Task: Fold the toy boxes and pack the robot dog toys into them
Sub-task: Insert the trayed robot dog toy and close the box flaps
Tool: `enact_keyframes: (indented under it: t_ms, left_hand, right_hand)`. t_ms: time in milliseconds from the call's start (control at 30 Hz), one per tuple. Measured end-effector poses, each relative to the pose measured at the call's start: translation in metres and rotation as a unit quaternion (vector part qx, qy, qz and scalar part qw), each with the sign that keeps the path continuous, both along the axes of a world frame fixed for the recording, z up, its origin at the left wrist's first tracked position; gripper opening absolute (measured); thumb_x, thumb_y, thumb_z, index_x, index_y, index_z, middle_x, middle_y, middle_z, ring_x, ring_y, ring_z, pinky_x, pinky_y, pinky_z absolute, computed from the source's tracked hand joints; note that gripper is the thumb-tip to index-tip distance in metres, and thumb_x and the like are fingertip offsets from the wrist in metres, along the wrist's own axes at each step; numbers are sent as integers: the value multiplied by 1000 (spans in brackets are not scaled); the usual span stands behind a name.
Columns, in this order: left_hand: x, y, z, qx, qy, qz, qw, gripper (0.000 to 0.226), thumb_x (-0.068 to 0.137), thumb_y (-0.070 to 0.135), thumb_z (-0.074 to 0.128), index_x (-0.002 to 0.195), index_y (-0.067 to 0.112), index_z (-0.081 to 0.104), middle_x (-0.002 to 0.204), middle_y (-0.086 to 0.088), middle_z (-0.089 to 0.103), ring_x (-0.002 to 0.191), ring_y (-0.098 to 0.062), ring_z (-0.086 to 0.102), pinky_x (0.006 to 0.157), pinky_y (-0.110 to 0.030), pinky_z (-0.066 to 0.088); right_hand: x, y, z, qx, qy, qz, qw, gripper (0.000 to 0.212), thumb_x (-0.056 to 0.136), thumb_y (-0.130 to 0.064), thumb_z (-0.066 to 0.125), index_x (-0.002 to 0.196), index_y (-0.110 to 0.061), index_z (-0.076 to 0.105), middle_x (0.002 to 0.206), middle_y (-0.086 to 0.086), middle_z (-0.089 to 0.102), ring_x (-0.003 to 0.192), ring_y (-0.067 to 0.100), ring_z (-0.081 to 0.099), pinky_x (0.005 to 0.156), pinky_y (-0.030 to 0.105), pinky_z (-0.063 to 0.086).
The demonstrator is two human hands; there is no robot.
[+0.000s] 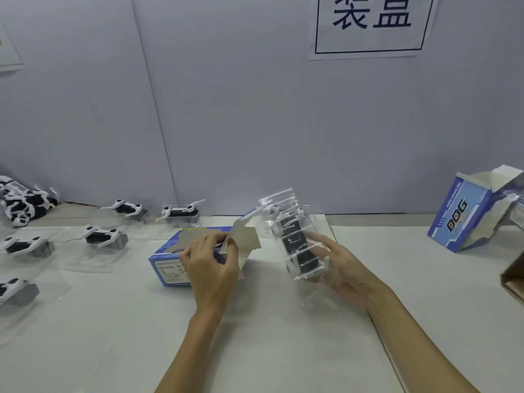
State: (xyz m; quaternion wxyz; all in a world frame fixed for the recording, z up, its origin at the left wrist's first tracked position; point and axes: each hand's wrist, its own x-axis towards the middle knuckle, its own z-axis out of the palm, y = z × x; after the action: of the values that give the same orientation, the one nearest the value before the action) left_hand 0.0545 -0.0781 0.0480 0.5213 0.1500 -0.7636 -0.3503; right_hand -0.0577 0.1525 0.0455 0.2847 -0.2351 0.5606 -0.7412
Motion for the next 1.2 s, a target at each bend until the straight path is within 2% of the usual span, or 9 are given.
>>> enact_keyframes:
  t_ms: [100, 167, 333, 500, 633, 733, 867, 1033, 1200]
  left_hand:
    - [0, -1, 1, 31, 11, 9, 999, 17, 93, 34, 56, 89, 22, 68, 80, 12, 64, 92, 5, 48, 91, -40, 34]
    - [-1, -2, 1, 61, 11, 3, 998, 19, 93, 38, 55, 90, 24, 67, 82, 9, 65, 92, -1, 41, 91, -42, 36]
    - [2, 0, 4, 63, 27, -7, 998, 21, 94, 34, 55, 86, 19, 67, 82, 7, 65, 95, 2, 48, 91, -44, 34]
    - [8, 0, 11, 96, 89, -89, 987, 18, 87, 30, 54, 69, 29, 50, 63, 11, 43, 71, -34, 41, 65, -43, 30]
    - [7, -1, 9, 131, 105, -162, 972, 36, 80, 34, 54, 82, -1, 62, 74, -16, 52, 73, -45, 46, 61, -58, 37]
    - [7, 0, 9, 114, 84, -179, 973, 14, 82, 20, 54, 73, 15, 63, 65, 4, 50, 67, -30, 42, 61, -48, 32]
    - [4, 1, 5, 80, 42, -189, 978, 28, 82, 11, 52, 77, 36, 62, 68, 17, 55, 70, -21, 41, 72, -42, 30]
    - [4, 9, -7, -14, -30, -182, 983, 14, 85, 20, 52, 85, 29, 64, 91, 22, 65, 96, 2, 52, 92, -40, 32]
    - [1, 10, -14, -87, -84, -191, 974, 8, 88, 31, 53, 88, 35, 59, 96, 19, 65, 99, -8, 59, 97, -34, 26]
  right_hand:
    - [-4, 4, -4, -11, -12, -3, 1000, 91, 71, -43, 95, 147, -18, 52, 132, 18, 69, 113, 45, 69, 89, 51, 60]
    - [-3, 7, -3, 26, 10, 2, 1000, 79, 78, -39, 91, 147, -30, 53, 132, 18, 70, 114, 40, 70, 87, 48, 60]
    - [8, 7, 14, 174, 112, 35, 978, 62, 85, -40, 79, 137, -62, 54, 132, -16, 69, 123, 11, 65, 103, 41, 53]
    - [20, 4, 24, 238, 188, 89, 949, 64, 86, -45, 77, 140, -65, 49, 144, 10, 59, 137, 29, 51, 121, 55, 31]
    - [22, 9, 31, 246, 197, 82, 946, 61, 84, -44, 79, 136, -63, 55, 124, 0, 73, 119, 18, 66, 103, 34, 49]
    - [20, 14, 32, 265, 217, 34, 939, 57, 83, -41, 84, 130, -62, 61, 118, -5, 71, 108, 16, 68, 95, 29, 52]
    - [20, 15, 31, 280, 221, -8, 934, 51, 84, -30, 86, 120, -61, 67, 114, -9, 71, 83, 5, 58, 76, 15, 50]
    - [18, 14, 27, 303, 247, -67, 918, 52, 81, -21, 86, 121, -49, 70, 108, -10, 73, 98, 11, 65, 75, 7, 46]
    - [24, -6, 16, 318, 273, -148, 895, 55, 80, -21, 84, 128, -41, 66, 121, -8, 63, 112, 11, 60, 80, 17, 46]
